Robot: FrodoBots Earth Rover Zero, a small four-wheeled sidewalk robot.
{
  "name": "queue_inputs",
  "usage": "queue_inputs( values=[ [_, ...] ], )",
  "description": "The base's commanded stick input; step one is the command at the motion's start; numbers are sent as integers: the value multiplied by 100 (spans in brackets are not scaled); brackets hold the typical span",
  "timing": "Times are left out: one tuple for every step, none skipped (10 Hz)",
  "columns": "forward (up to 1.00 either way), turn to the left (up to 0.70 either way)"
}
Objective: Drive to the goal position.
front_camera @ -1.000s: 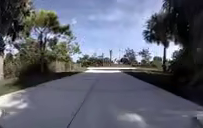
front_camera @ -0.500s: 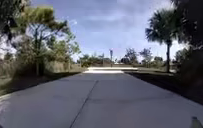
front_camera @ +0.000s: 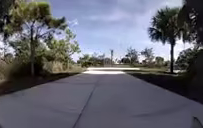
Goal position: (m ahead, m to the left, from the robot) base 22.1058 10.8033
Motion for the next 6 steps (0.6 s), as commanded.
queue_inputs(
  values=[
    [85,0],
    [85,0],
    [85,0],
    [85,0],
    [85,0],
    [85,0]
  ],
)
